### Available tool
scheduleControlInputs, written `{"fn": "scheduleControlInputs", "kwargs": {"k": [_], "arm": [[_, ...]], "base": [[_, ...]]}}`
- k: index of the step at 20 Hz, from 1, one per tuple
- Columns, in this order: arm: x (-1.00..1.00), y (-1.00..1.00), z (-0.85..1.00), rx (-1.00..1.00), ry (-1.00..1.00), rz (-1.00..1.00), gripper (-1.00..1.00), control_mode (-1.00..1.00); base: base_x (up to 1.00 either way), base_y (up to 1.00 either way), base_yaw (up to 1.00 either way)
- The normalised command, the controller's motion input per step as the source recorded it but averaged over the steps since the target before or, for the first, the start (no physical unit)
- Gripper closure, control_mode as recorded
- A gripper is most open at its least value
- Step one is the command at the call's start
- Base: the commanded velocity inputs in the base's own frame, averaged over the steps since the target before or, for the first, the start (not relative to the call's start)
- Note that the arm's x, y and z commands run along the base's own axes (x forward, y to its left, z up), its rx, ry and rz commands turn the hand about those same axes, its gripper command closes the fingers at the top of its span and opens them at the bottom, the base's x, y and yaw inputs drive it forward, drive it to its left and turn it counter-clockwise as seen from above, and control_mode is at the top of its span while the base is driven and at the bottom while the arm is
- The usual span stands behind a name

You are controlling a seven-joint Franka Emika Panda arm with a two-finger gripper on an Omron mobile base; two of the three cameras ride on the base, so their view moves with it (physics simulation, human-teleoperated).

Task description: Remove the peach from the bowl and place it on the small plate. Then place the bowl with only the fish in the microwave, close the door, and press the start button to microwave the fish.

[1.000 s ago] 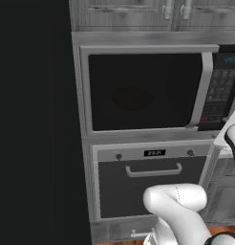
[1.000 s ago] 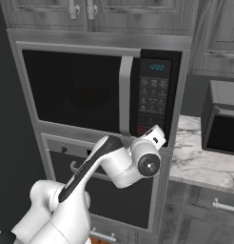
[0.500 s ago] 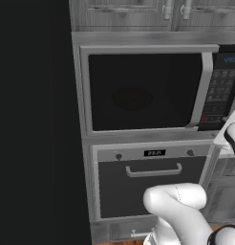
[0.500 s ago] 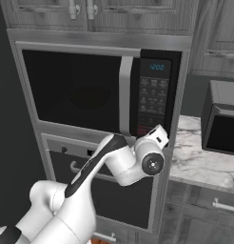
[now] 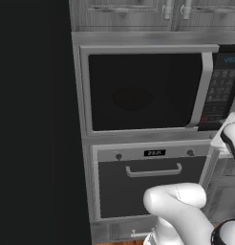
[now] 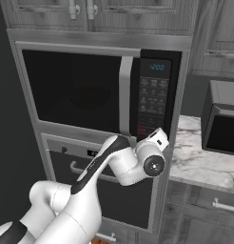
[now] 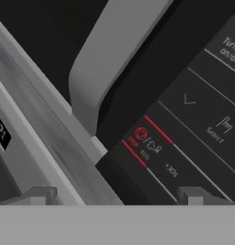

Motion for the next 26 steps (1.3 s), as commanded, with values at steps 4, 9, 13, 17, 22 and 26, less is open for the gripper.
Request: {"fn": "scheduleControlInputs", "kwargs": {"k": [4, 9, 13, 17, 22, 26], "arm": [[0.08, -0.12, -0.12, 0.00, 0.00, 0.00, -1.00, -1.00], [0.23, -0.08, 0.01, 0.00, 0.00, 0.00, -1.00, -1.00], [0.26, -0.05, 0.00, 0.00, 0.00, 0.00, -1.00, -1.00], [0.04, -0.27, -0.02, 0.00, 0.00, 0.00, -1.00, -1.00], [0.11, -0.22, -0.02, 0.00, 0.00, 0.00, -1.00, -1.00], [0.24, -0.04, -0.01, 0.00, 0.00, 0.00, -1.00, -1.00]], "base": [[0.00, 0.00, 0.00], [0.00, 0.00, 0.00], [0.00, 0.00, 0.00], [0.00, 0.00, 0.00], [0.00, 0.00, 0.00], [0.00, 0.00, 0.00]]}}
